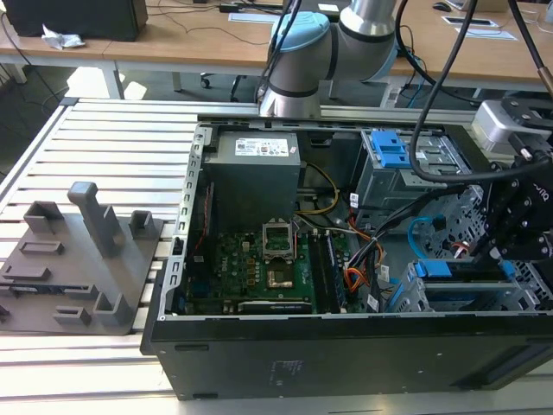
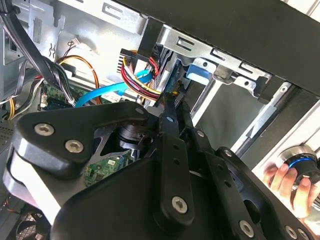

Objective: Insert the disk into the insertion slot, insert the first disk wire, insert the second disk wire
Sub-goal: 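Insert the first disk wire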

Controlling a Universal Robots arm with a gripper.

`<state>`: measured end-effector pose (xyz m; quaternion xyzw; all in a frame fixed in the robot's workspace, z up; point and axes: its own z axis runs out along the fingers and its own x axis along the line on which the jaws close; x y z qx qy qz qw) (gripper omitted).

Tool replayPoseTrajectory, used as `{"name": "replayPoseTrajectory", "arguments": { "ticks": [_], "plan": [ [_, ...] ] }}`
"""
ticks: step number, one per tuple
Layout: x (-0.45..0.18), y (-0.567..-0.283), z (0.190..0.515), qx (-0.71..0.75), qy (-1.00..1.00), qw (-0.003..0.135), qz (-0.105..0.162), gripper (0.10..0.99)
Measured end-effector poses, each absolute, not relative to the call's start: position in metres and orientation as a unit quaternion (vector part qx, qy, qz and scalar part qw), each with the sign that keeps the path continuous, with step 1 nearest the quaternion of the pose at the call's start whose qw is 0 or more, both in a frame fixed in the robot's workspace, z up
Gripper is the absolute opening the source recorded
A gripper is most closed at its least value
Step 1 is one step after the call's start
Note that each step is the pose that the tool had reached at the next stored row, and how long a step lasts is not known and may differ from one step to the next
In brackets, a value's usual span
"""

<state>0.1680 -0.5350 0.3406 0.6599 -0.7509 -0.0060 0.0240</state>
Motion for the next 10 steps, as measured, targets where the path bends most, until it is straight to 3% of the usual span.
{"name": "replayPoseTrajectory", "arguments": {
  "ticks": [10],
  "plan": [
    [0.168, -0.538, 0.3405, 0.661, -0.75, 0.022, -0.008, 0.176]
  ]
}}
